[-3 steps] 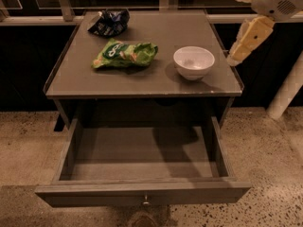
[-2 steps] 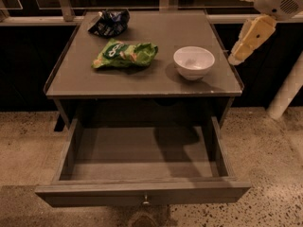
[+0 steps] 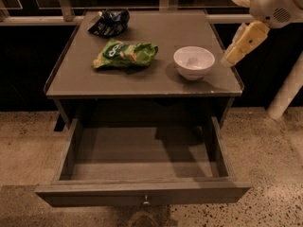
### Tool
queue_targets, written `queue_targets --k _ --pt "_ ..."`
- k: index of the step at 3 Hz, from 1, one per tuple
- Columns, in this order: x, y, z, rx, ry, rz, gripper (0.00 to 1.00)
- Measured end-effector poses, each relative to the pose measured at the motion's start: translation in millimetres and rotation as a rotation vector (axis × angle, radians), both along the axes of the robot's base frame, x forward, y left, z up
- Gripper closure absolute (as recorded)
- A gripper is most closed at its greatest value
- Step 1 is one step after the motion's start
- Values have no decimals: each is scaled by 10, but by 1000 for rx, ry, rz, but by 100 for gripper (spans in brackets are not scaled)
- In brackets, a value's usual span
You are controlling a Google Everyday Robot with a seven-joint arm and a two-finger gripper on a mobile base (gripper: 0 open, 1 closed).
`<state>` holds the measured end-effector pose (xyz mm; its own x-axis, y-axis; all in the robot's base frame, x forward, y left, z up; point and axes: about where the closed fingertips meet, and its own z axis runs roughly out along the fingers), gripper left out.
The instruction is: Place green rice chip bag into top drawer
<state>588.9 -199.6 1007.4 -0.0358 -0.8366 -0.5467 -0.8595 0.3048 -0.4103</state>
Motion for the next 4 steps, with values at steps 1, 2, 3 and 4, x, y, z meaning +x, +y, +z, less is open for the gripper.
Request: queue_targets --k 1,2,3,4 --pt "251 273 -135 92 4 48 0" --pt "477 548 -241 153 20 104 0" --pt "674 795 -395 196 51 149 0" --pt "675 796 -396 197 51 149 0"
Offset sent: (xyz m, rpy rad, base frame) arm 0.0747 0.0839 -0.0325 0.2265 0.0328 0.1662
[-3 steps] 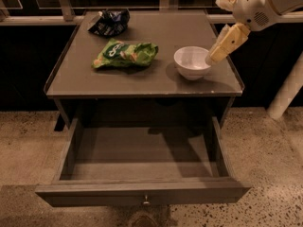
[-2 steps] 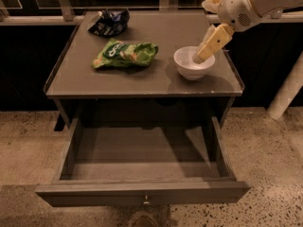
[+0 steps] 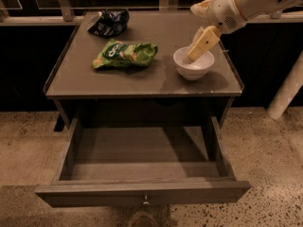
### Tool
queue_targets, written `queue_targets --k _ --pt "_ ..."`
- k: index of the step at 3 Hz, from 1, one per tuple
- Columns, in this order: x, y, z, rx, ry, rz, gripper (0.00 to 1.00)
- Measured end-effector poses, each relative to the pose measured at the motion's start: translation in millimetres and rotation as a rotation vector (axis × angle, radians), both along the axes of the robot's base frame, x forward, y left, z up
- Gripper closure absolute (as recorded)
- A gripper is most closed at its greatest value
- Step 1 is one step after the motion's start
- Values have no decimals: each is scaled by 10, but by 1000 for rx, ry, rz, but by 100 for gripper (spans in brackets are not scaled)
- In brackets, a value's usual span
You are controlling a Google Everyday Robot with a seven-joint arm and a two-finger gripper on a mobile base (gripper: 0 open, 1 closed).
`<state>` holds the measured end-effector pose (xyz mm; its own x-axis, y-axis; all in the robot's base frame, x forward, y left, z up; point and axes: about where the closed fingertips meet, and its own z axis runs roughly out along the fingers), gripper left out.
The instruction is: Place green rice chip bag into top drawer
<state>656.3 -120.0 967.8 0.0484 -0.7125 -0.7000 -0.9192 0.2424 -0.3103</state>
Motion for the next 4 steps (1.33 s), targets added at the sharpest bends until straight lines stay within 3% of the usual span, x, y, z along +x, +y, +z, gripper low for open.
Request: queue_targets --k 2,4 --pt "468 83 -169 100 1 -4 0" --pt "1000 353 -298 220 -4 37 0"
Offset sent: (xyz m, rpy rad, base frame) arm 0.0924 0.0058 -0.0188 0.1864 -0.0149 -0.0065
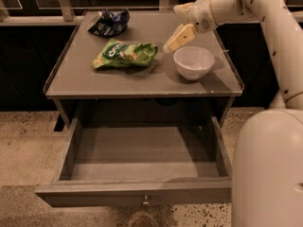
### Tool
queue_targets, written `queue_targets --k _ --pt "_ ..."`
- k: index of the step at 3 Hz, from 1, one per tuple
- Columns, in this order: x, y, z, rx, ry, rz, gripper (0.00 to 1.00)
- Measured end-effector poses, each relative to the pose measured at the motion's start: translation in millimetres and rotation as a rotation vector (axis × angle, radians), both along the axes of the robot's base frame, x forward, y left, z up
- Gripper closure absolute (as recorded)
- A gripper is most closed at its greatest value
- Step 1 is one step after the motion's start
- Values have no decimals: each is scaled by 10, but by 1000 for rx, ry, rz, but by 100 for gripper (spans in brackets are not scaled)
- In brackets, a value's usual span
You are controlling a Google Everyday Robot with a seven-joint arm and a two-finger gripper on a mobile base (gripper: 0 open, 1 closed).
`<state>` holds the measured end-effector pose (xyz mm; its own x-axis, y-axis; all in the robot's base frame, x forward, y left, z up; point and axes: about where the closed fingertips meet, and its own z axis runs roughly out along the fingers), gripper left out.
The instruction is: Place green rice chip bag into top drawer
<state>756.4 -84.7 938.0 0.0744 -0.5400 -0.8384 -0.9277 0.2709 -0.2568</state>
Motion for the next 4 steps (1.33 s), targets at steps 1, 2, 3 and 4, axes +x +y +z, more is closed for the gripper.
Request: queue_targets --k 1,2,3,4 --pt "146 223 -123 26 25 40 0" --pt "218 423 -222 -1 53 68 0" --pt "257 616 -305 -27 75 97 0" --pt "280 743 -391 -45 98 114 0"
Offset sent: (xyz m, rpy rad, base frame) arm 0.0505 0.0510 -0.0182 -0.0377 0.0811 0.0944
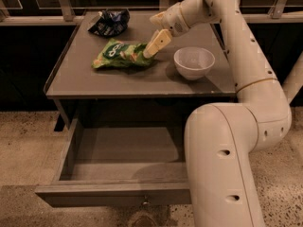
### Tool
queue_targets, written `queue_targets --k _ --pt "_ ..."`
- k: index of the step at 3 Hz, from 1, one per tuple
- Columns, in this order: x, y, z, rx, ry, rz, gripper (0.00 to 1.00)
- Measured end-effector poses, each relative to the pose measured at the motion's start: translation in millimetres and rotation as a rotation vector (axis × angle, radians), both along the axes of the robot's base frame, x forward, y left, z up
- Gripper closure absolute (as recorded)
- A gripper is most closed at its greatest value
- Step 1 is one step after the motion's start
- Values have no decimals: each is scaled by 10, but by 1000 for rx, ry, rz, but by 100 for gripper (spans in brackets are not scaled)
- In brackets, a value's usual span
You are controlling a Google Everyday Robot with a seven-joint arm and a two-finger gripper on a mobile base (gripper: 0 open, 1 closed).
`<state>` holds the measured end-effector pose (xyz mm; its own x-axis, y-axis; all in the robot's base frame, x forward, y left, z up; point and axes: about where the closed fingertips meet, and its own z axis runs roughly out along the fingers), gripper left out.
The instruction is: Place green rice chip bag into top drawer
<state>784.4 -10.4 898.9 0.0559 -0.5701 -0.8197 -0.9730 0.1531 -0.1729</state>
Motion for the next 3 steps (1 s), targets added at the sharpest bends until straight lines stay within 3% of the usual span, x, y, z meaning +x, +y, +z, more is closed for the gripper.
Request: queue_targets --k 3 --pt "3 276 -275 1 76 47 0"
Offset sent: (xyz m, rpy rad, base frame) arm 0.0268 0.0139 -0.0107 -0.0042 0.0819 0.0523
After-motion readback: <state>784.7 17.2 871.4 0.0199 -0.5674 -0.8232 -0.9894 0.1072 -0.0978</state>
